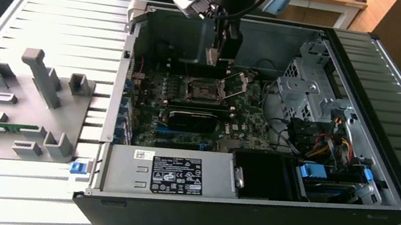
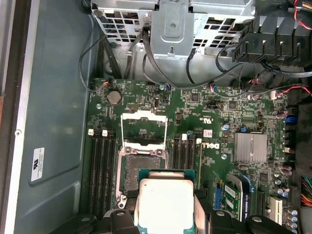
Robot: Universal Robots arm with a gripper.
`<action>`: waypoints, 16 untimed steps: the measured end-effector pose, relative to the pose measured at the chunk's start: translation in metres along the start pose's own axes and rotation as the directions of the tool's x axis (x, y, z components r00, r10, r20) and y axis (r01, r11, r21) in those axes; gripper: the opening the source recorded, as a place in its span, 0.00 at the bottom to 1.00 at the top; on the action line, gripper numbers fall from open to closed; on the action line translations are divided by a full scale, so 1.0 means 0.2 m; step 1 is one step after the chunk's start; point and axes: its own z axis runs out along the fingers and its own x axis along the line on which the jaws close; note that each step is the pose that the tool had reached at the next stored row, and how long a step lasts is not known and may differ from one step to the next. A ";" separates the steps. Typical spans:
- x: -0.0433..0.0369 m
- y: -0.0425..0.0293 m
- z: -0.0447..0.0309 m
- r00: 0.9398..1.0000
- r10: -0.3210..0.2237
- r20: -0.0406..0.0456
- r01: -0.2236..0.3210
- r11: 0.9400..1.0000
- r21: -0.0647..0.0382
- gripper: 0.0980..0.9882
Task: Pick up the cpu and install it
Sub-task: 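Place the cpu into insertion slot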
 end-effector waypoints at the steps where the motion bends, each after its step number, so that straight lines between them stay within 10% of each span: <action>1: 0.000 0.000 0.001 1.000 0.000 0.000 0.000 1.000 0.000 0.49; 16: 0.009 -0.002 0.030 1.000 0.000 0.000 0.000 1.000 0.000 0.49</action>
